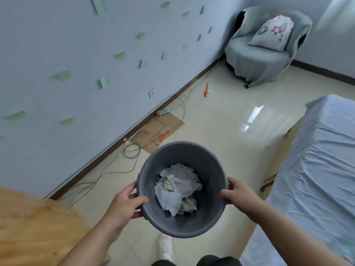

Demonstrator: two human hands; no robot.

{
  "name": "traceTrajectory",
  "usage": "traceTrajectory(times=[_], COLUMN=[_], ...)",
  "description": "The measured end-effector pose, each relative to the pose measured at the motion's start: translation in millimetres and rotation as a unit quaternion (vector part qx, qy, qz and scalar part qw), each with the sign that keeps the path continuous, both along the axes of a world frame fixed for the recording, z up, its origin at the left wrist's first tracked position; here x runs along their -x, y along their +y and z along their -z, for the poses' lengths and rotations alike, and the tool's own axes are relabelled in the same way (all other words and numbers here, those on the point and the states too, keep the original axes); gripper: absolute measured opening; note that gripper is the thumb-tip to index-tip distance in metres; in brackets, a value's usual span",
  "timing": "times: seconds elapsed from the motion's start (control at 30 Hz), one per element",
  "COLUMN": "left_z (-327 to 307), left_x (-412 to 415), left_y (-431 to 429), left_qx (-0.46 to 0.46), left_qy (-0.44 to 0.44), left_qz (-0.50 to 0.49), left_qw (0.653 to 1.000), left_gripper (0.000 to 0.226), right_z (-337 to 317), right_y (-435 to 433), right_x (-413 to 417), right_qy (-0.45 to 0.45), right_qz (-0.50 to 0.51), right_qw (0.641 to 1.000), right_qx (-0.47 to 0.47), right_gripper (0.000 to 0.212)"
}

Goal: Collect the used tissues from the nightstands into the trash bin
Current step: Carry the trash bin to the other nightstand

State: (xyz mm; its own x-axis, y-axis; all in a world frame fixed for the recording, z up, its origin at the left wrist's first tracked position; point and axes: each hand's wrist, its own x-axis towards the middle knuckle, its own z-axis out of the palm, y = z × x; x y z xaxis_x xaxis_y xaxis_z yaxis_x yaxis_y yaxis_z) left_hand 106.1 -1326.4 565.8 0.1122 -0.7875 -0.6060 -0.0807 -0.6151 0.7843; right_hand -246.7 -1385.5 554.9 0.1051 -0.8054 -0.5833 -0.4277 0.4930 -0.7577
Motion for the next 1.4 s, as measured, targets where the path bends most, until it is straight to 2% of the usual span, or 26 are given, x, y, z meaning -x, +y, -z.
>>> traceTrajectory(times=[0.2,0.47,0.63,0.9,1.1,1.23,1.4], left_z=[-10,16,5,-27,-11,-5,-25], left_x=[23,136,200,271,328,366,443], left_y=[-161,-358,-480,-663,-808,-911,-1024], left_qx=[-0.008,-0.03,-0.043,-0.015,-0.016,-0.033,-0.018], left_qy=[-0.001,0.011,-0.009,-0.019,-0.028,-0.045,-0.04], left_qz=[0.14,0.238,0.259,0.276,0.299,0.336,0.407], left_qw=[0.99,0.971,0.965,0.961,0.954,0.94,0.913], left_gripper=[0.051,0.056,0.057,0.06,0.057,0.05,0.048], right_z=[-18,15,13,-32,-9,-10,-30], right_y=[-65,-176,-278,-459,-578,-660,-733], right_x=[32,121,174,248,279,304,365], right_qy=[0.018,0.006,-0.017,0.019,0.024,0.024,0.05], right_qz=[0.118,0.264,0.286,0.285,0.322,0.343,0.391], right_qw=[0.993,0.964,0.958,0.957,0.946,0.939,0.919], right_qx=[0.021,0.019,-0.001,0.056,0.032,0.005,0.022], right_gripper=[0.033,0.032,0.032,0.03,0.026,0.024,0.014])
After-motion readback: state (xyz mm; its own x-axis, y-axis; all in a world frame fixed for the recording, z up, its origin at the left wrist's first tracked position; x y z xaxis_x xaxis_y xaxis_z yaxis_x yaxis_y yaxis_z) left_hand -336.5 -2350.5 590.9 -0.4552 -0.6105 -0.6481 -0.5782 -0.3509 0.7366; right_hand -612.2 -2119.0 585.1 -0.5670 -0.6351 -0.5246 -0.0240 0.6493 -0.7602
